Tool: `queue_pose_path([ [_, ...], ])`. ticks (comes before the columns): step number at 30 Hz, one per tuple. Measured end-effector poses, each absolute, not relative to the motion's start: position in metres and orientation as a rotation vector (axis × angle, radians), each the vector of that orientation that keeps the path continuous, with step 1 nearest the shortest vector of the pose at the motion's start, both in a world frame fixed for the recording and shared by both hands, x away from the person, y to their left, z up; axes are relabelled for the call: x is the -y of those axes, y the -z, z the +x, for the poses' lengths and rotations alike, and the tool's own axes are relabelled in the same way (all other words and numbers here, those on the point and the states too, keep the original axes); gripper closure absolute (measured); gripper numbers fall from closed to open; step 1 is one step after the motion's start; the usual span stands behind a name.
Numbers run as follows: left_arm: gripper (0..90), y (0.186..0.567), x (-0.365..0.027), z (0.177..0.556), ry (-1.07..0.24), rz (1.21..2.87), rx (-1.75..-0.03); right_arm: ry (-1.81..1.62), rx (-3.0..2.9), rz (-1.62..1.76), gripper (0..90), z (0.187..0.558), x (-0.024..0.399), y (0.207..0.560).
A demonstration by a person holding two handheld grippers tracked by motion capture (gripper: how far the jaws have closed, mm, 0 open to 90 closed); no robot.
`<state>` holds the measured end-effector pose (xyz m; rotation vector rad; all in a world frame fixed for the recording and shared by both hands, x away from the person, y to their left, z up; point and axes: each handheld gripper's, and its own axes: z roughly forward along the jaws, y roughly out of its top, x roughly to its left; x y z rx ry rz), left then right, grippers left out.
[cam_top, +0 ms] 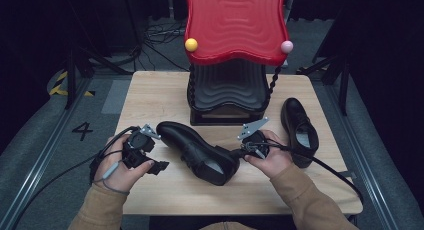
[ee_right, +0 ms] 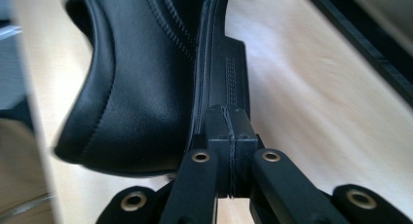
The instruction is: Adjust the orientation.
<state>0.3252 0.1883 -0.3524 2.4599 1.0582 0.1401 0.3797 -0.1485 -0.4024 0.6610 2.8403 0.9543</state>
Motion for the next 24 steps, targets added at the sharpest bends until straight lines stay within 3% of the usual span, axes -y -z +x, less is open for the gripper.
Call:
queue_pose_path([
  [14,25.6,0.353,-0.188,0.325,-0.142,2.463,-1.048,-0.74,-2.766,0.731,90.0,0.406,0.152,0.444],
  [24,25.6,0.351,-0.189,0.325,-0.147,2.456,-1.052,-0.867,-2.74,0.718,90.0,0.402,0.167,0.41],
])
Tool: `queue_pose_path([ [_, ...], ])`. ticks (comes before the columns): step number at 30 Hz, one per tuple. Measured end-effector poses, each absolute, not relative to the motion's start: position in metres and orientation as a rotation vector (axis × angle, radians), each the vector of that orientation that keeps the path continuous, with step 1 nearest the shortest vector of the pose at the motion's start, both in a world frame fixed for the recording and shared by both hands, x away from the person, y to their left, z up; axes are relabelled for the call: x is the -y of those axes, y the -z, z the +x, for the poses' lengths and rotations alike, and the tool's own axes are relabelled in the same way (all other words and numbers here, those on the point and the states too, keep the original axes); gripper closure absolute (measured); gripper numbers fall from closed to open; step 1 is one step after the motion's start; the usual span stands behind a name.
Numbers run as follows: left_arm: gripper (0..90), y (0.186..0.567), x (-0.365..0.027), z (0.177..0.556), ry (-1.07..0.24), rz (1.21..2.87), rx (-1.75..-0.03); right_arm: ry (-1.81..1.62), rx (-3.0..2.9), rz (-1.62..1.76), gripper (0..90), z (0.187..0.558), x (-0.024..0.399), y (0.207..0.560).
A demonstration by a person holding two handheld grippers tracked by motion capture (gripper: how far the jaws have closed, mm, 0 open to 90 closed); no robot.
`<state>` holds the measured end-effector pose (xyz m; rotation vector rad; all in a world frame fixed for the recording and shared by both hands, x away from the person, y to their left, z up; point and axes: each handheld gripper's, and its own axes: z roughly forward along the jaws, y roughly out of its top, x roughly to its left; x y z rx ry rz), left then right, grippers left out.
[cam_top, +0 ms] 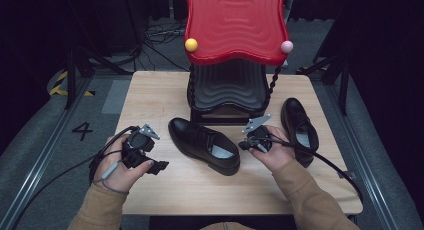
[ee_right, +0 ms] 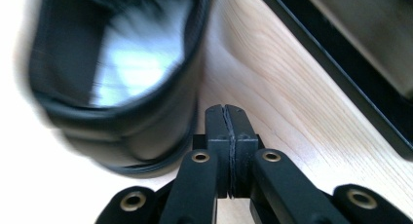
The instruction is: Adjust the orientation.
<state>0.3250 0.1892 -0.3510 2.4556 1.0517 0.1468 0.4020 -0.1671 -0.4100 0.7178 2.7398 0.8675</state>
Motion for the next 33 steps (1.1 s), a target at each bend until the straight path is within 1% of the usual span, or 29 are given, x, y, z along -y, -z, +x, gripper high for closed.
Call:
queue_pose_path([
  [4,25.6,0.352,-0.189,0.326,-0.143,2.455,-1.057,-1.004,-2.719,0.688,90.0,0.394,0.178,0.378],
  [5,25.6,0.352,-0.189,0.326,-0.143,2.455,-1.057,-1.004,-2.719,0.688,90.0,0.394,0.178,0.378],
  [7,25.5,0.352,-0.188,0.327,-0.146,2.457,-1.058,-0.99,-2.706,0.661,90.0,0.388,0.181,0.367],
  [14,25.5,0.35,-0.188,0.327,-0.148,2.46,-1.047,-0.963,-2.784,0.506,89.9,0.373,0.163,0.354],
  [15,25.4,0.349,-0.188,0.327,-0.149,2.459,-1.047,-0.962,-2.809,0.473,87.0,0.371,0.159,0.353],
  [17,25.4,0.349,-0.188,0.327,-0.147,2.455,-1.054,-0.942,-2.836,0.426,86.7,0.369,0.154,0.352],
  [18,25.4,0.349,-0.189,0.327,-0.151,2.455,-1.05,-0.926,-2.903,0.329,85.9,0.363,0.144,0.35],
  [22,25.4,0.349,-0.19,0.327,-0.15,2.457,-1.043,-0.913,-2.941,0.256,82.9,0.361,0.131,0.348],
  [25,25.4,0.35,-0.19,0.326,-0.139,2.455,-1.051,-0.902,-2.955,0.265,80.0,0.366,0.123,0.351],
  [33,25.3,0.352,-0.191,0.328,-0.13,2.457,-1.051,-0.748,-3.024,0.264,72.7,0.379,0.108,0.385],
])
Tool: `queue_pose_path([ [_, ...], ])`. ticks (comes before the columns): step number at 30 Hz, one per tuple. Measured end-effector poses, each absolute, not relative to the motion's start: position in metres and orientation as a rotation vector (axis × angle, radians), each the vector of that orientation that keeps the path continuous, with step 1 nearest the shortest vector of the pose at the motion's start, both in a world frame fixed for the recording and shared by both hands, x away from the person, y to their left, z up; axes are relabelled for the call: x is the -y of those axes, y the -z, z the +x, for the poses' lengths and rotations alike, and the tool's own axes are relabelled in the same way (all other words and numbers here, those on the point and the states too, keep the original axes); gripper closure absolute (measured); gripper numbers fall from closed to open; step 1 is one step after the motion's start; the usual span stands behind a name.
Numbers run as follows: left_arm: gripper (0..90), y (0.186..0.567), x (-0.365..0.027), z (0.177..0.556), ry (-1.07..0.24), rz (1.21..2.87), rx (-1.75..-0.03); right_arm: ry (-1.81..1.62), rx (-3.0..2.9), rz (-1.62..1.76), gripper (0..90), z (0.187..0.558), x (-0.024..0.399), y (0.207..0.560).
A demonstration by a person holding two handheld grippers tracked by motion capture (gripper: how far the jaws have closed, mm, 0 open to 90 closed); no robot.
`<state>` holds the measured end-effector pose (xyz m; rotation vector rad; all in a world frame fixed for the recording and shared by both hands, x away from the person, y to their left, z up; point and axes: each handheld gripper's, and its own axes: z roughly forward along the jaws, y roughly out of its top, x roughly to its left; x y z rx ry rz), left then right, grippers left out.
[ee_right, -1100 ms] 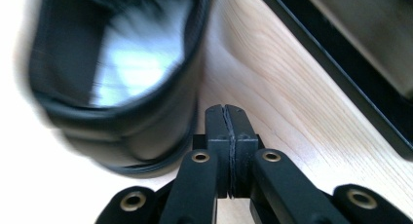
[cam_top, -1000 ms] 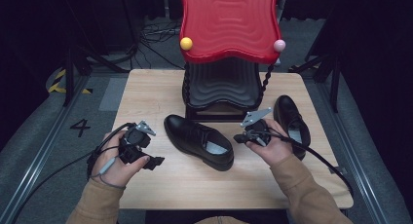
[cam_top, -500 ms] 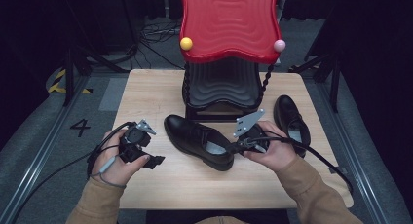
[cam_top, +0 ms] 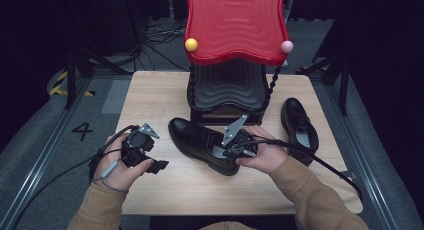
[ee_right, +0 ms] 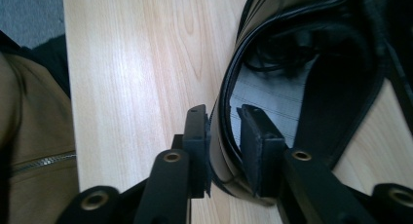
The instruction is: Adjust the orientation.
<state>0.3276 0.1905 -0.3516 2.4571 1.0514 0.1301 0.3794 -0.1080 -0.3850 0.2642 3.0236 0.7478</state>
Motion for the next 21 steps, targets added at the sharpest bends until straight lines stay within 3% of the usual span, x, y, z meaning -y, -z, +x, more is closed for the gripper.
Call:
queue_pose_path([
  [10,25.3,0.353,-0.191,0.328,-0.128,2.458,-1.057,-0.648,-3.104,0.28,71.1,0.387,0.094,0.415],
  [17,25.3,0.353,-0.191,0.329,-0.133,2.46,-1.058,-0.656,-3.14,0.272,82.8,0.39,0.092,0.419],
  [21,25.3,0.354,-0.191,0.329,-0.133,2.462,-1.052,-0.669,-3.145,0.254,84.2,0.39,0.091,0.419],
])
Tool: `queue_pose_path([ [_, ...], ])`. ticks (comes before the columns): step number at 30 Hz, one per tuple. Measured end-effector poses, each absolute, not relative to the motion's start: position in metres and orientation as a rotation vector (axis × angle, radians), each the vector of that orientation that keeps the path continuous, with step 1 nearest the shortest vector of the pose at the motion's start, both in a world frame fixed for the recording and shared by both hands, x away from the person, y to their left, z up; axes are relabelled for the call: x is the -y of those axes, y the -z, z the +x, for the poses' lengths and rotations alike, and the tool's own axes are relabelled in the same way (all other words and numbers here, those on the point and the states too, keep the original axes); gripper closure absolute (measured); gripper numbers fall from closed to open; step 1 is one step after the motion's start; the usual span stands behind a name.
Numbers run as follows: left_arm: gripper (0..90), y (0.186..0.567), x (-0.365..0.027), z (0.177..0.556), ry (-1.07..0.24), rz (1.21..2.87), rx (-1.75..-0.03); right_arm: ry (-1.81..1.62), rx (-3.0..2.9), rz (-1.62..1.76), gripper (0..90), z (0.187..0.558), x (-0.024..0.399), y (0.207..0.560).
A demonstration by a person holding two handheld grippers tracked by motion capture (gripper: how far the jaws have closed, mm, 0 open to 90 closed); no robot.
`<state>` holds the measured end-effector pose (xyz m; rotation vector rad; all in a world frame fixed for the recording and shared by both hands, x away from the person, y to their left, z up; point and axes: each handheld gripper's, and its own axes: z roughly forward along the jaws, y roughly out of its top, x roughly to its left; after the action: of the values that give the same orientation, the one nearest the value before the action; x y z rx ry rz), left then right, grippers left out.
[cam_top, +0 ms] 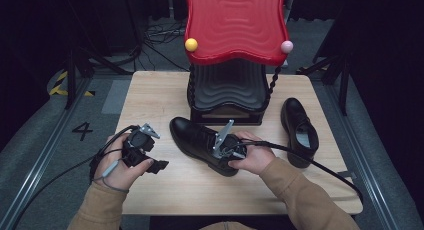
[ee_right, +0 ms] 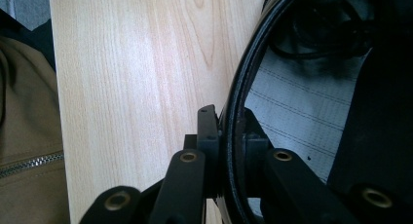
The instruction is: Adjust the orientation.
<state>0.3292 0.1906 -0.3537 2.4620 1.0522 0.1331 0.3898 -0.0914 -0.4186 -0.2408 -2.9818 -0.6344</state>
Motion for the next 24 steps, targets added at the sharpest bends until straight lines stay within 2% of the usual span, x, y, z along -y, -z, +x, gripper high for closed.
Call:
queue_pose_path([
  [10,25.3,0.353,-0.192,0.332,-0.13,2.457,-1.055,0.744,2.99,-0.235,84.4,0.377,0.093,0.406],
  [17,25.3,0.352,-0.184,0.34,-0.131,2.472,-1.017,0.815,2.997,-0.246,84.2,0.353,0.116,0.38],
  [24,25.3,0.351,-0.175,0.345,-0.116,2.482,-0.99,0.805,3.002,-0.309,83.8,0.335,0.137,0.371],
])
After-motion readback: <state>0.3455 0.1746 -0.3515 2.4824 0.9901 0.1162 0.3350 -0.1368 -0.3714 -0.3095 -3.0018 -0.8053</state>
